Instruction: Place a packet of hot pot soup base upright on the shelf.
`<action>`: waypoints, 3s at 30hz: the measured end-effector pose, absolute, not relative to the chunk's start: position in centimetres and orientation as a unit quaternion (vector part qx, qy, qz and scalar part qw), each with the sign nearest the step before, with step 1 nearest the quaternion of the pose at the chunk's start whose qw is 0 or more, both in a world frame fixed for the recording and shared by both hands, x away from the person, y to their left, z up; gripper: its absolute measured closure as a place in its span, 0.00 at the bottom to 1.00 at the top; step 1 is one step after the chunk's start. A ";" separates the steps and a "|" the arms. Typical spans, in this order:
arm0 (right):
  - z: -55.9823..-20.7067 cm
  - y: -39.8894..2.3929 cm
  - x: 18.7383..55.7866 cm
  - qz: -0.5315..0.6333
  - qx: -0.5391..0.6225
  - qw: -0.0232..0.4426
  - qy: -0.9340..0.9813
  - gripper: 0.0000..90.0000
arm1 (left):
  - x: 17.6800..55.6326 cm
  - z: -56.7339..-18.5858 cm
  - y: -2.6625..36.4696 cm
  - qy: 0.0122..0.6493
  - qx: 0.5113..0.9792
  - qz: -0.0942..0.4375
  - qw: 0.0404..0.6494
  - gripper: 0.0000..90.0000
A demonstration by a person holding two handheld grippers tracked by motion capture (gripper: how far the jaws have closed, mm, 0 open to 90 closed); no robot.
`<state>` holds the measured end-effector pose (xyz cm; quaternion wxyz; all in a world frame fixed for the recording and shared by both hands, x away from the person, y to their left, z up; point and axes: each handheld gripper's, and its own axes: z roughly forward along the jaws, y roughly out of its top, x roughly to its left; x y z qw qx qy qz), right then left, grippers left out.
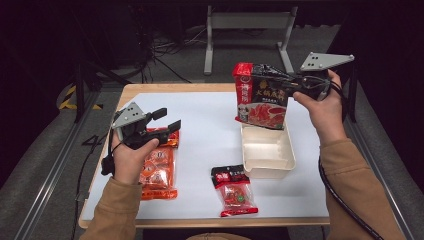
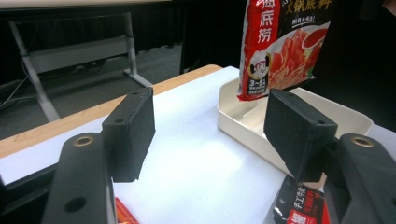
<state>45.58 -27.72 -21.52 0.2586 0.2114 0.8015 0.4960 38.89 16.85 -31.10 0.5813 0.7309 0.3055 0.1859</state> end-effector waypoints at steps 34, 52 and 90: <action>-24.0 -30.2 49.8 0.521 0.209 0.269 0.782 0.86 | 40.1 -32.6 18.1 0.357 0.712 0.195 0.572 0.19; -26.6 -30.1 50.4 0.516 0.210 0.258 0.789 0.86 | 40.2 -32.8 18.0 0.356 0.718 0.197 0.564 0.17; -31.7 -31.1 50.6 0.507 0.241 0.225 0.796 0.81 | 40.2 -32.9 18.1 0.355 0.723 0.198 0.559 0.16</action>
